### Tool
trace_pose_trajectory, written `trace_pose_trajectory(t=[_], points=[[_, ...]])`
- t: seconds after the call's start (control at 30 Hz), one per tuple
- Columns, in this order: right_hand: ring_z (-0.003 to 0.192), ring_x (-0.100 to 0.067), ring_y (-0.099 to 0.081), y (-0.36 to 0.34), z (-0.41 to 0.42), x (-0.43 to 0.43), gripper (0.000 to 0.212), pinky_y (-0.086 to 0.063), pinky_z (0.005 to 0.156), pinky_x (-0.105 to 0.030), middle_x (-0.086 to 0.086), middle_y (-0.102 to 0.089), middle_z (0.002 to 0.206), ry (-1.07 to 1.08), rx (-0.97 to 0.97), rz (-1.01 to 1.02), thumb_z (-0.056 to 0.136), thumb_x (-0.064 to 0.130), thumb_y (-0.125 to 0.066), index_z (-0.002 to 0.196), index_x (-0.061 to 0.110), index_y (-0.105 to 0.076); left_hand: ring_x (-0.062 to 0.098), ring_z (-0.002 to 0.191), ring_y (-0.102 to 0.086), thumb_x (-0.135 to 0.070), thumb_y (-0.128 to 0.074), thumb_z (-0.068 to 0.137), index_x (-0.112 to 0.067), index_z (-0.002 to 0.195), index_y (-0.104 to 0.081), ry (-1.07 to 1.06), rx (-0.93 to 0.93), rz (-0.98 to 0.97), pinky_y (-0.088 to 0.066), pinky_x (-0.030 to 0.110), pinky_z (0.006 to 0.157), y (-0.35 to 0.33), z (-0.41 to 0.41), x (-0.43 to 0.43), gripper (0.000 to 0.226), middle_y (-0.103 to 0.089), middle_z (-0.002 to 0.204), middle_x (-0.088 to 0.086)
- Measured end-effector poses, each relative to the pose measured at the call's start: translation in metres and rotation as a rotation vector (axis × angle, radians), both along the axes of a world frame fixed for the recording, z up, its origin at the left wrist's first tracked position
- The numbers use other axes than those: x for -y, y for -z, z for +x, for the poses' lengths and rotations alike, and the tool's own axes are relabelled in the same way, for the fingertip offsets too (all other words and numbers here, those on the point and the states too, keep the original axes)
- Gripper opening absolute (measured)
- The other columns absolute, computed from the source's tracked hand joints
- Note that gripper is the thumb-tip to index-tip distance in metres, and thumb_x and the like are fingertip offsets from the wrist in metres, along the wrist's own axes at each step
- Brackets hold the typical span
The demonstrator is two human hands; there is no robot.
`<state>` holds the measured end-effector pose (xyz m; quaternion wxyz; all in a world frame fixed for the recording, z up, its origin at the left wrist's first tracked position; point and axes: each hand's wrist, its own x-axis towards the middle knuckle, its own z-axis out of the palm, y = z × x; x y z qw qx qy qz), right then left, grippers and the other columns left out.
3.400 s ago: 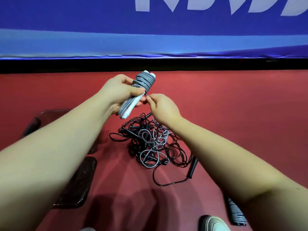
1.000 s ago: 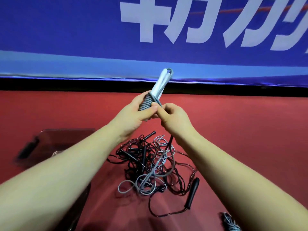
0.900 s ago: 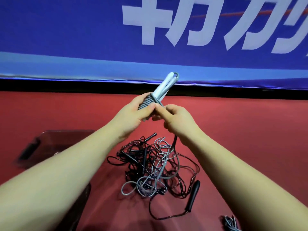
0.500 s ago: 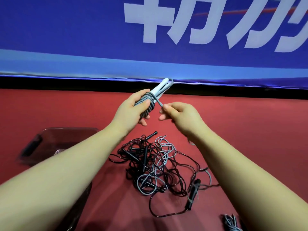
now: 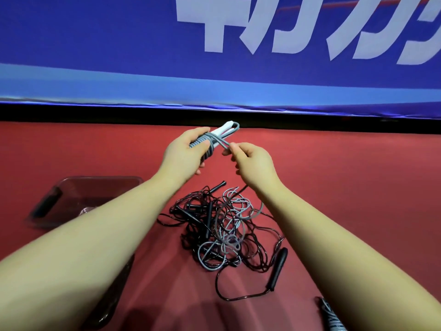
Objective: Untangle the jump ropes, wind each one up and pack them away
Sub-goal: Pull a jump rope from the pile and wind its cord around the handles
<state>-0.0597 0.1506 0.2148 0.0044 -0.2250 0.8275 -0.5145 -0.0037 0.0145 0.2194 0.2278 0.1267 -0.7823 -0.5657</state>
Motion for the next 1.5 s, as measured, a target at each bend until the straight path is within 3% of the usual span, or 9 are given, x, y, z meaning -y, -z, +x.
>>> trace_pose_trajectory(t=[0.1,0.27,0.4,0.63,0.8,1.03,1.13,1.3,1.5], points=[[0.051,-0.009,-0.038,0.007,0.002,0.006,0.026,-0.034,0.049,-0.020,0.004,-0.048,0.069,-0.097,0.309,-0.210,0.100,0.018,-0.041,0.099,0.008,-0.065,0.021,0.060,-0.056,-0.010,-0.048,0.096,-0.019,0.127,-0.055,0.008,0.009,0.186,-0.043,0.019,0.039,-0.001,0.000,-0.004,0.033,-0.063,0.091,0.005],[0.060,0.004,-0.047,0.017,0.008,-0.002,0.019,-0.038,0.064,-0.014,0.013,-0.054,0.071,-0.111,-0.029,-0.172,0.097,0.016,-0.046,0.102,0.027,-0.061,0.021,0.054,-0.058,-0.012,-0.046,0.097,-0.020,0.116,-0.059,0.083,-0.018,0.582,-0.042,0.019,0.043,-0.009,0.006,-0.010,0.024,-0.066,0.083,0.009],[0.077,0.009,-0.050,0.015,0.008,-0.005,0.023,-0.040,0.081,-0.018,0.016,-0.058,0.091,-0.065,-0.094,-0.200,0.096,0.015,-0.048,0.110,0.018,-0.065,0.022,0.054,-0.058,-0.013,-0.044,0.098,-0.021,0.111,-0.060,0.158,-0.038,0.680,-0.044,0.021,0.044,-0.012,0.010,-0.013,0.022,-0.066,0.082,0.010],[0.069,0.011,-0.050,0.011,0.012,-0.014,0.019,-0.038,0.073,-0.014,0.015,-0.060,0.083,-0.120,-0.150,-0.216,0.096,0.014,-0.048,0.099,0.024,-0.064,0.019,0.052,-0.054,-0.024,-0.060,0.090,-0.024,0.101,-0.062,0.090,-0.019,0.706,-0.038,0.016,0.039,-0.016,0.015,-0.025,0.010,-0.064,0.078,0.008],[0.051,-0.009,-0.033,0.012,0.005,-0.031,0.024,-0.026,0.052,-0.024,0.011,-0.053,0.060,-0.341,0.159,-0.320,0.098,0.015,-0.045,0.090,0.022,-0.067,0.019,0.050,-0.055,-0.022,-0.056,0.090,-0.024,0.098,-0.064,0.203,-0.007,0.770,-0.034,0.013,0.036,-0.023,0.019,-0.025,0.012,-0.065,0.070,0.005],[0.054,0.003,-0.047,-0.010,-0.009,-0.068,0.021,-0.035,0.057,-0.008,0.013,-0.050,0.059,-0.513,-0.128,0.273,0.096,0.015,-0.050,0.082,0.024,-0.063,0.023,0.048,-0.055,-0.016,-0.059,0.073,-0.014,0.102,-0.063,0.554,0.108,0.516,-0.029,0.013,0.032,-0.016,0.026,-0.017,0.030,-0.063,0.075,0.012],[0.058,-0.002,-0.045,-0.015,-0.011,-0.072,0.025,-0.035,0.059,-0.018,0.018,-0.049,0.063,-0.558,-0.213,0.493,0.090,0.003,-0.055,0.078,0.025,-0.057,0.020,0.048,-0.055,-0.019,-0.072,0.061,-0.013,0.100,-0.061,0.653,0.209,0.274,-0.034,0.016,0.035,-0.014,0.028,-0.011,0.041,-0.063,0.073,0.008],[0.071,-0.013,-0.050,-0.026,-0.004,-0.064,0.028,-0.037,0.063,-0.028,0.007,-0.058,0.073,-0.570,-0.299,0.952,0.087,0.045,-0.059,0.092,0.019,-0.068,0.001,0.065,-0.052,-0.047,-0.077,0.057,-0.029,0.109,-0.059,0.682,0.466,-0.484,-0.041,0.021,0.064,-0.005,0.029,-0.024,0.058,-0.059,0.081,-0.012],[0.084,-0.028,-0.052,-0.026,0.012,-0.052,0.035,-0.040,0.071,-0.031,-0.014,-0.064,0.095,-0.444,-0.274,1.058,0.098,0.030,-0.040,0.105,0.009,-0.067,0.021,0.103,-0.057,-0.038,-0.068,0.081,-0.027,0.120,-0.063,0.523,0.559,-0.891,-0.046,0.035,0.091,0.013,0.028,-0.038,0.040,-0.061,0.104,-0.001]])
